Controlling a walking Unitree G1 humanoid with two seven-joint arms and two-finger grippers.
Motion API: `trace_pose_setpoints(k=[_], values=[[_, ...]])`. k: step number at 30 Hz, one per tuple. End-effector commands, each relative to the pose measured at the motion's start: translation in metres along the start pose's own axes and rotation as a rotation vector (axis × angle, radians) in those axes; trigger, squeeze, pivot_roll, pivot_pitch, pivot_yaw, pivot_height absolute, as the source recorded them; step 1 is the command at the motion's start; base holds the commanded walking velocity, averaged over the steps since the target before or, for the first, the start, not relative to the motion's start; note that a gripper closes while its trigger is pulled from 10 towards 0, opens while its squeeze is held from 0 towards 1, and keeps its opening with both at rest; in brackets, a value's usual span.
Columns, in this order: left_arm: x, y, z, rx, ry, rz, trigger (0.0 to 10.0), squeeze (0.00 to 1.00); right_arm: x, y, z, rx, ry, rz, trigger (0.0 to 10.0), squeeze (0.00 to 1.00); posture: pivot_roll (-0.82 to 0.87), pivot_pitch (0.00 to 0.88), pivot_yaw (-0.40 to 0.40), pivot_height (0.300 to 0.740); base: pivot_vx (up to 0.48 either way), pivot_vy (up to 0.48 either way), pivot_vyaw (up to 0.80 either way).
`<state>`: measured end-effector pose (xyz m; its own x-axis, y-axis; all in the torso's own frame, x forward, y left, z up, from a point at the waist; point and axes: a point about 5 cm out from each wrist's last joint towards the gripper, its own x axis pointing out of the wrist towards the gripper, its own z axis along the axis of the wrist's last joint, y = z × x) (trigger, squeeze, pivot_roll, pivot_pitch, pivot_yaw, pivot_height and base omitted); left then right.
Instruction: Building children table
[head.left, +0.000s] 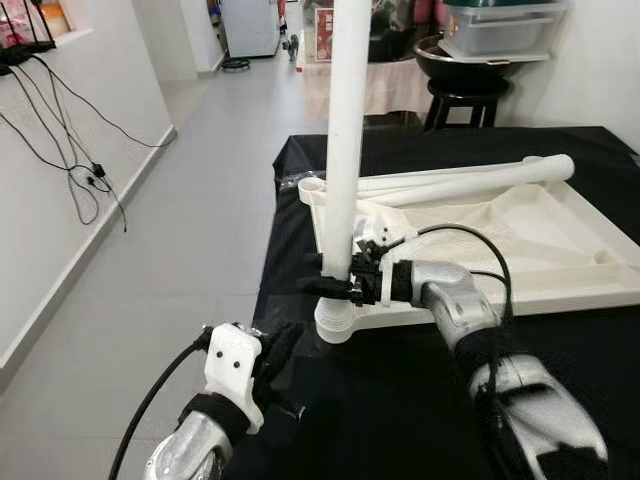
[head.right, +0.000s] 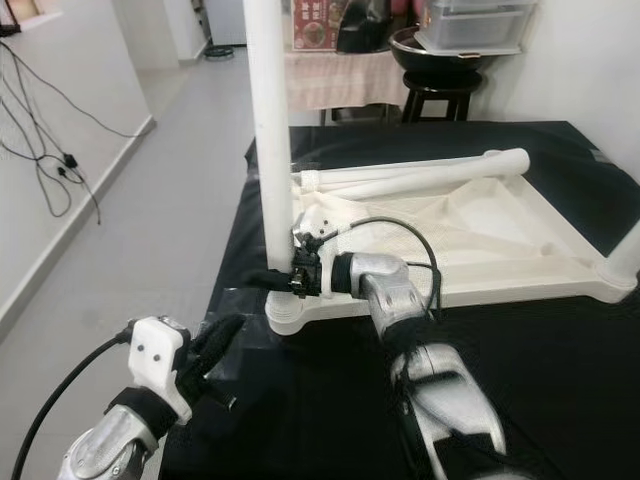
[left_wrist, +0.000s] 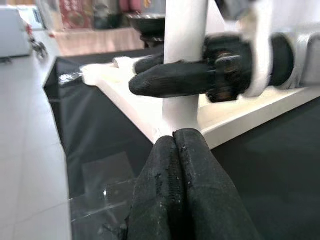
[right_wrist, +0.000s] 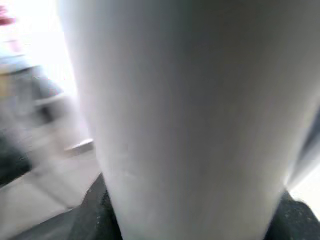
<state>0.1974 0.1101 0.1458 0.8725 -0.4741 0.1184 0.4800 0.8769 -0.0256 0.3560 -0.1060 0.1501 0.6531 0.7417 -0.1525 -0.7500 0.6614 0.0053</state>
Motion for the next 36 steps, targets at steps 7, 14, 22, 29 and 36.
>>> trace_pose_setpoints(k=[7, 14, 22, 29, 36], values=[[-0.009, 0.000, 0.004, -0.020, 0.011, 0.008, 10.0, 0.00, -0.027, 0.019, -0.039, 0.099, 0.156, -0.276, 0.0, 0.00, -0.05, 0.052, 0.070, 0.740, 0.000, 0.000, 0.00], [-0.011, 0.002, 0.004, 0.000, 0.019, 0.031, 10.0, 0.00, -0.008, 0.002, -0.007, 0.016, 0.084, -0.160, 10.0, 1.00, -0.04, 0.038, 0.069, 0.740, 0.000, 0.000, 0.00], [-0.025, 0.002, 0.017, -0.015, 0.019, 0.068, 10.0, 0.00, -0.009, -0.002, 0.030, -0.094, 0.008, 0.061, 10.0, 0.00, -0.02, 0.040, 0.061, 0.740, 0.000, 0.000, 0.00], [-0.041, -0.012, 0.024, -0.081, 0.011, 0.074, 10.0, 0.00, -0.008, -0.011, 0.040, -0.197, 0.044, 0.311, 10.0, 0.00, 0.00, 0.037, 0.053, 0.740, 0.000, 0.000, 0.00], [-0.044, -0.015, 0.027, -0.094, -0.025, 0.132, 10.0, 0.00, -0.001, -0.014, 0.037, -0.112, 0.060, 0.385, 1.1, 0.00, -0.01, 0.039, 0.047, 0.740, 0.000, 0.000, 0.00]])
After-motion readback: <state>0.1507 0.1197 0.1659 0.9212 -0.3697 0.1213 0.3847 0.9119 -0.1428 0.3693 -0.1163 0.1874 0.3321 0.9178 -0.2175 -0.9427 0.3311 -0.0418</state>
